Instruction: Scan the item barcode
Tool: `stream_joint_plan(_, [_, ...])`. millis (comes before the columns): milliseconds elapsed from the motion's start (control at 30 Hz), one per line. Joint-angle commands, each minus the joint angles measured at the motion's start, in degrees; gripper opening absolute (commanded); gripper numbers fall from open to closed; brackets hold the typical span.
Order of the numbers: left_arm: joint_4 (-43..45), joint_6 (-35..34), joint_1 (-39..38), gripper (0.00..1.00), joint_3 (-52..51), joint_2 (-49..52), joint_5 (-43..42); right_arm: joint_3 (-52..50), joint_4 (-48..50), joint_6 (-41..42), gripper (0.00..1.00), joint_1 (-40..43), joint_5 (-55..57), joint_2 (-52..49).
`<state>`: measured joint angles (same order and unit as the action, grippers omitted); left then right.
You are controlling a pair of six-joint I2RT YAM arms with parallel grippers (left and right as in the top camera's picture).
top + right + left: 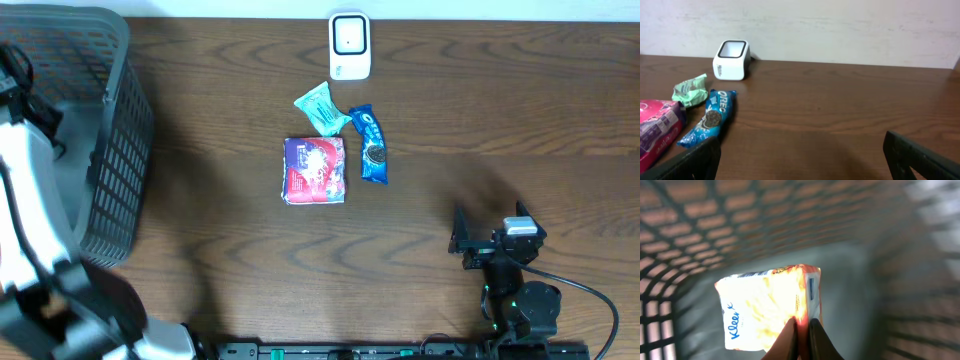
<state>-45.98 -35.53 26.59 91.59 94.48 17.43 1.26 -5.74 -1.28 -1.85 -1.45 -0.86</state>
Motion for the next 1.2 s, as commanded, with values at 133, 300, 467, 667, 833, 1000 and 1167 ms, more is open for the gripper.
stream_joint_plan(133, [6.12,8.98,-11.13,0.07,0.57,-16.61,-15.06,-0.24,0.00,0.37,0.99,0.35,0.50,0.22])
stream_joint_plan(300, [9.27,14.05,-24.87,0.07,0.57,-20.70,-18.93,-0.24,0.00,0.37,0.99,0.35,0.50,0.22])
stream_joint_plan(467, [9.77,18.93,-38.51,0.08,0.55,-18.10,-18.91,-0.24,0.00,0.37,0.99,0.35,0.48,0.22])
stream_joint_plan(667, [9.20,19.69,-48.46,0.07,0.55,-8.79,-18.91,-0.24,0.00,0.37,0.99,0.35,0.48,0.22])
stream_joint_plan(833, [11.04,19.63,-53.66,0.07,0.55,2.38,-18.93,-0.24,0.00,0.37,0.99,0.35,0.50,0.22])
stream_joint_plan(1000, [14.82,19.61,-56.74,0.07,0.55,12.11,-18.93,-0.24,0.00,0.37,0.99,0.35,0.48,0.22])
stream_joint_plan(1167, [14.29,18.99,-57.59,0.49,0.55,16.87,-18.97,-0.24,0.00,0.37,0.99,0.35,0.50,0.22])
